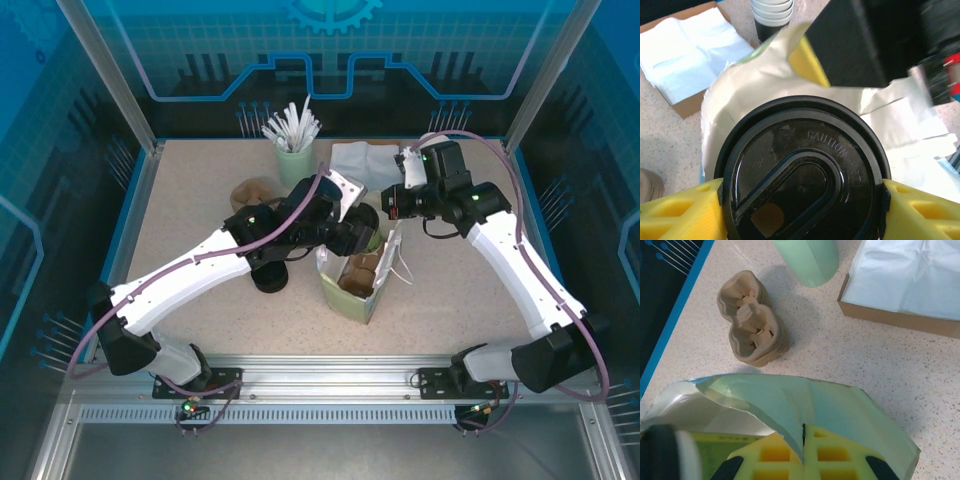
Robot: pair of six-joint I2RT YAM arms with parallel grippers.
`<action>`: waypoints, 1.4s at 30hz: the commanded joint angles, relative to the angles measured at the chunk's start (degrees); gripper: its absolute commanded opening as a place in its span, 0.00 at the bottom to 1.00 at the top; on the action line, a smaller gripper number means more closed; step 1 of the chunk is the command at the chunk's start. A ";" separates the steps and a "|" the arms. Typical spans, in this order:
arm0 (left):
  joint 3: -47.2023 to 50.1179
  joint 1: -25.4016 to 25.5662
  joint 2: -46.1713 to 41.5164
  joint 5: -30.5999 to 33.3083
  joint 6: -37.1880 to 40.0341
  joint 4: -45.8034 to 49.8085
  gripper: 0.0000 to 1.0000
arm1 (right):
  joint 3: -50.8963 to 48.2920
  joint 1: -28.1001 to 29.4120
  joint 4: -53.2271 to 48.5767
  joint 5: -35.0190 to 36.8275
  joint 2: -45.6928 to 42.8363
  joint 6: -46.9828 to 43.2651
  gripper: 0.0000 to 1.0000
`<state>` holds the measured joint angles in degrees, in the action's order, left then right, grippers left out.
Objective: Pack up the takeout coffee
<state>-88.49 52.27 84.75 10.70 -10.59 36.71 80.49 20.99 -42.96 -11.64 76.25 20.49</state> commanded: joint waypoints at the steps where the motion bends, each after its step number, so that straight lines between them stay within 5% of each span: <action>1: 1.35 0.22 -2.43 1.84 -1.51 -1.51 0.69 | -0.83 0.71 3.73 -2.60 -1.33 -0.39 0.00; 21: 5.96 8.20 -1.05 17.86 -3.44 -5.49 0.69 | -2.50 1.40 7.58 -6.51 -2.16 3.63 0.00; 34: 1.92 8.64 4.72 20.72 -8.49 -4.80 0.69 | -4.80 3.03 9.45 0.91 -4.59 14.54 0.00; 42: 3.41 8.46 5.06 21.27 -9.49 -6.24 0.70 | -6.37 2.91 11.97 -3.82 -4.88 12.79 0.00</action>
<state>-84.18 60.55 89.73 30.26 -18.17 31.75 74.83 23.24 -33.61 -12.78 72.69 33.04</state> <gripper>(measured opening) 0.701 0.062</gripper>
